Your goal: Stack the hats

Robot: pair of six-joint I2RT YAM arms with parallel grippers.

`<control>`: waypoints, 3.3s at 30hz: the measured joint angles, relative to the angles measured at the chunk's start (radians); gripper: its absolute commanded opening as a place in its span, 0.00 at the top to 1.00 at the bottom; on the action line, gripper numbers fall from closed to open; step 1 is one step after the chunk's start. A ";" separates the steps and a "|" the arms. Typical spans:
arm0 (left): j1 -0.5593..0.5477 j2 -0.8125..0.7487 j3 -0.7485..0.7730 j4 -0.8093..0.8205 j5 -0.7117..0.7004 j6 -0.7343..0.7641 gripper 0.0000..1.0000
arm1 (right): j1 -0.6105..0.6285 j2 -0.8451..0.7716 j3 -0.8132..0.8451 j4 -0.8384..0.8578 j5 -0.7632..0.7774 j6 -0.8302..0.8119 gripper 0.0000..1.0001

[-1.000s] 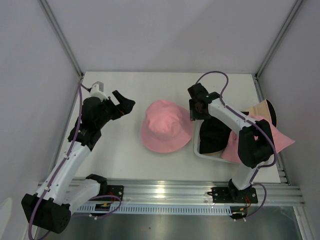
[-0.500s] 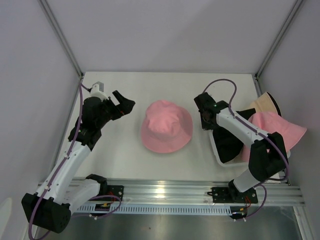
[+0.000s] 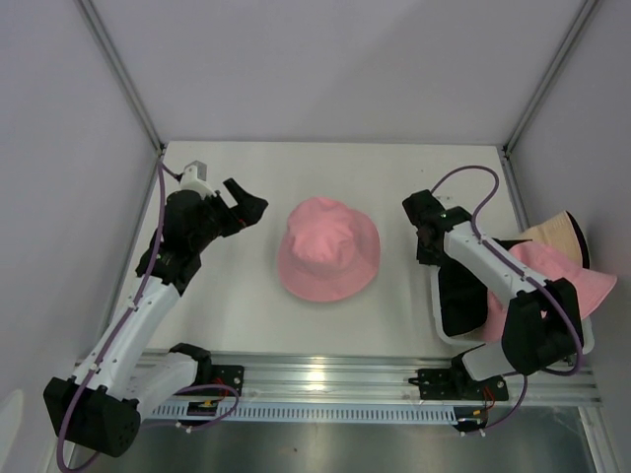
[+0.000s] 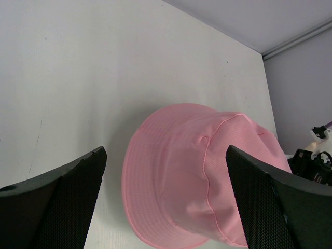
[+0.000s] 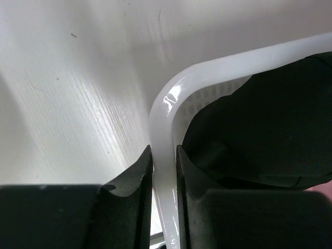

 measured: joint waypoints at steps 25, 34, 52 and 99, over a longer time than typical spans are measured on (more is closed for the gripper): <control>0.000 -0.060 0.000 -0.035 0.027 0.002 0.01 | -0.349 -0.369 0.315 -0.220 0.188 0.104 0.01; -0.057 -0.092 0.000 -0.048 -0.051 0.027 0.00 | -0.475 -0.340 0.180 -0.276 0.395 0.145 0.02; -0.078 -0.128 0.000 -0.061 -0.115 0.050 0.01 | -0.562 -0.142 0.012 0.063 0.329 -0.042 0.69; -0.018 -0.162 0.001 -0.089 -0.225 0.055 0.01 | 0.119 -0.122 0.525 0.729 -0.829 0.287 1.00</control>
